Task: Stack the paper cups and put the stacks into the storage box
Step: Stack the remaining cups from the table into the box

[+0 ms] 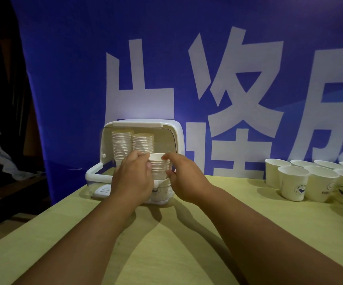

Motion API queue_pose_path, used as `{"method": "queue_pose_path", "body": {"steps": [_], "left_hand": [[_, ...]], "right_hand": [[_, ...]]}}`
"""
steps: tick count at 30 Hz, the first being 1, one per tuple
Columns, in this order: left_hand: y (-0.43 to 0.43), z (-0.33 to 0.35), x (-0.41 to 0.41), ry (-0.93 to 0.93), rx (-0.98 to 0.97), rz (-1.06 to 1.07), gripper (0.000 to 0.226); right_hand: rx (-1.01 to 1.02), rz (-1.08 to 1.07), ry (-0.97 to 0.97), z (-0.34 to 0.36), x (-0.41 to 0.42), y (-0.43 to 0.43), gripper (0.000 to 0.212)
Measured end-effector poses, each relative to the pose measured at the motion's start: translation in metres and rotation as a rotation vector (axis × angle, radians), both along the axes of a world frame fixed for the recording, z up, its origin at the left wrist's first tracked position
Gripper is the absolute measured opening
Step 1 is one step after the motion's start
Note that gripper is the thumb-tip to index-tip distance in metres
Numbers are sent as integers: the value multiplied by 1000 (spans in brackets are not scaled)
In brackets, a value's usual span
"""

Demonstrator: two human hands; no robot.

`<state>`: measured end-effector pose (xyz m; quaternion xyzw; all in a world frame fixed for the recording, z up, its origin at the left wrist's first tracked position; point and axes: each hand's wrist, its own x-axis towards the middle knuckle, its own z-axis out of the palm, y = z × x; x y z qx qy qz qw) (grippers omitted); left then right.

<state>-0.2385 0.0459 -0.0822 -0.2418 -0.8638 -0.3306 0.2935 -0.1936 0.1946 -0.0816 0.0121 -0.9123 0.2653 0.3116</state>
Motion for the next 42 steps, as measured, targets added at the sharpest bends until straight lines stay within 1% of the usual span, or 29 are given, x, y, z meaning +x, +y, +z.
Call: {"method": "queue_pose_path", "body": {"steps": [2,4,5,7,8,9,10,14,17,20,23,25,26,28,29,30,32,33,35,36,38,39,42], "left_hand": [[0,0,1,30,27,-11,33],[1,3,4,71,62,-19,29],[3,5,7,98,79,-28,24],[6,10,15,178,103,-65,9],[9,13,20,214,103,-104,6],[12,15,27,239,99,-148,14],[17,17,35,244,89,-189,21],[50,15,62,188,-13,-280,33],[81,10,73,67,-78,-352,28],[115,7,85,-55,-75,-405,28],[159,2,101,-191,-103,-443,23],[194,-7,113,-260,-117,-461,5],[211,-11,119,-309,-106,-491,11],[244,-19,129,-414,-74,-579,47],[257,-21,133,-426,-89,-592,61],[270,-23,136,-414,-118,-592,71],[289,-28,137,-363,-153,-567,76],[294,-31,136,-343,-159,-559,74],[299,-39,129,-316,-162,-542,70],[299,-42,125,-317,-144,-525,63],[296,-47,118,-313,-76,-467,36],[293,-49,115,-299,-54,-437,27],[286,-54,112,-267,17,-394,18]], "right_hand": [[-29,-22,36,-1,1,3,48],[-66,-73,86,1,4,10,41],[-83,-104,109,4,6,15,34],[-114,-169,143,10,12,27,15],[-121,-205,154,13,17,35,7],[-126,-241,163,16,23,43,3],[-133,-275,170,19,29,52,5],[-130,-385,171,21,64,91,11],[-114,-484,168,16,98,128,10],[-128,-598,162,3,131,169,8],[-136,-723,193,-19,153,201,26],[-169,-760,176,-31,160,216,39],[-208,-772,186,-35,161,220,44],[-250,-787,216,-39,161,226,55],[-229,-792,201,-41,160,227,63],[-196,-795,162,-43,158,228,73],[-164,-805,77,-47,155,232,89],[-173,-817,59,-49,153,233,93],[-187,-841,80,-50,150,236,94],[-193,-850,99,-49,148,236,91],[-234,-855,114,-49,147,236,83],[-264,-860,112,-49,147,236,79],[-373,-860,136,-47,148,237,65]]}}
